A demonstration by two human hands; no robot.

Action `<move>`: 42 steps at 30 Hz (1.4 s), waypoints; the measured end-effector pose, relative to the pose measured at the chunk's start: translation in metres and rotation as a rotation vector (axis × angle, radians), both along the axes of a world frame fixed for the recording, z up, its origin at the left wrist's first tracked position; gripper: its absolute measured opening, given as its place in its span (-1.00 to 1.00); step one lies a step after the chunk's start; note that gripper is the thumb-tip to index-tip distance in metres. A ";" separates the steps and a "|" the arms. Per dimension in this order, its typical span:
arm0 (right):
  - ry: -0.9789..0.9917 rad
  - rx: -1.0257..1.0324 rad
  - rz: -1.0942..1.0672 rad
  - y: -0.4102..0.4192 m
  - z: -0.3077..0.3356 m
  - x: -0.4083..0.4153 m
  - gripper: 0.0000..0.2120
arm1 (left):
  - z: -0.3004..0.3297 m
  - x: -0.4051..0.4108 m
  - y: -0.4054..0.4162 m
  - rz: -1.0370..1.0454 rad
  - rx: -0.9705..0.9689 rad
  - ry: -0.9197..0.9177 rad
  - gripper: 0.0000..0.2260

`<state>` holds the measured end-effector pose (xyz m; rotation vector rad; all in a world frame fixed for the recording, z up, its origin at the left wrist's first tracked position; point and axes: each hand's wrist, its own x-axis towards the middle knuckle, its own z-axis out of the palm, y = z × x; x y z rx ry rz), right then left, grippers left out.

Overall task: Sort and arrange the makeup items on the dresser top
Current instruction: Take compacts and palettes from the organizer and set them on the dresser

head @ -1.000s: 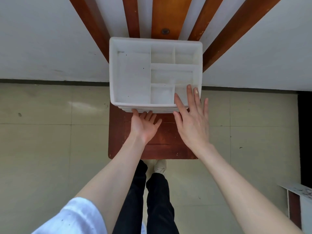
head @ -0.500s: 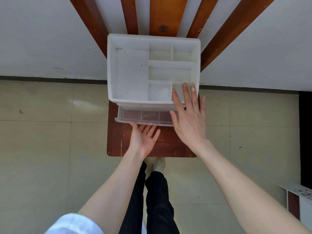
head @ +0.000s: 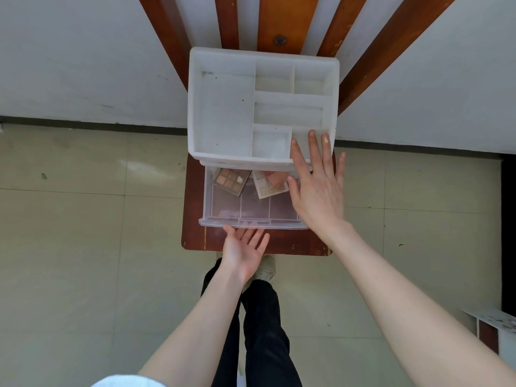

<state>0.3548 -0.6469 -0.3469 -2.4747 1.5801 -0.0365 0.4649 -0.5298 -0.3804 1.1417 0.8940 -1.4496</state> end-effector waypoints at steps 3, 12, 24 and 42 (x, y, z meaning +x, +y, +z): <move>-0.055 0.012 -0.018 0.003 0.005 0.002 -0.44 | 0.006 0.003 0.002 -0.011 -0.002 0.014 -0.49; -0.369 0.126 -0.100 0.059 0.001 0.001 -0.67 | 0.040 0.025 0.000 -1.178 -0.117 -1.037 -0.74; -0.008 0.556 -0.106 0.026 -0.054 0.038 -0.46 | -0.025 0.061 -0.048 -2.079 -0.196 -1.475 -0.45; -0.258 0.571 -0.820 0.018 -0.066 0.068 -0.41 | -0.033 0.047 -0.055 -1.764 0.074 -1.530 -0.39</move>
